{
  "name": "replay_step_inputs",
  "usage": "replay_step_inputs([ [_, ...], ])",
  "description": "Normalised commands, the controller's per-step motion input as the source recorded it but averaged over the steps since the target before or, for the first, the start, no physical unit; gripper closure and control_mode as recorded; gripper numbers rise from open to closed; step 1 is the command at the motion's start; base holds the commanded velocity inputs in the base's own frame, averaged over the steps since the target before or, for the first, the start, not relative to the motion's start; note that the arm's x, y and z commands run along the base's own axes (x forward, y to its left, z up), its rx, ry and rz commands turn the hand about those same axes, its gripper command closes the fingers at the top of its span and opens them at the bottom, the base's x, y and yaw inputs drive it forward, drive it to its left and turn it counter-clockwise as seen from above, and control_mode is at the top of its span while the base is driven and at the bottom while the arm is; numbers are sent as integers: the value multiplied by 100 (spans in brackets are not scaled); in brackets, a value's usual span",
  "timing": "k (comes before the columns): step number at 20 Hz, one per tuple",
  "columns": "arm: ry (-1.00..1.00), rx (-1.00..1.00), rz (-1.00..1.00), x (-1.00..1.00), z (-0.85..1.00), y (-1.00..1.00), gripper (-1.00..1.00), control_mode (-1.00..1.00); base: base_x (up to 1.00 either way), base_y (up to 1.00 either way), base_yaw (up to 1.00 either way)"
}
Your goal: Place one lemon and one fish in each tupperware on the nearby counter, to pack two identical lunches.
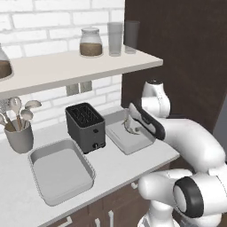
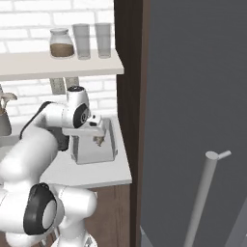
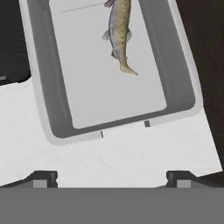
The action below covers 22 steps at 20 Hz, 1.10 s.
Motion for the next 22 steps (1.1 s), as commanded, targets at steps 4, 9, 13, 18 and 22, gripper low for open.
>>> replay_step_inputs([
  [4, -4, 1, -1, -100, 55, 0, -100, -100, 0, 0, 0],
  [9, -21, 0, 0, -100, 1, 19, -100, -100, 0, 0, 0],
  [13, -11, 0, 1, -86, 0, 5, -100, -100, 0, 0, 0],
  [18, 0, 0, 0, 0, 0, 0, -100, -100, 0, 0, 0],
  [22, 0, 0, 0, -2, 0, 0, -100, 100, -56, 0, 0],
])
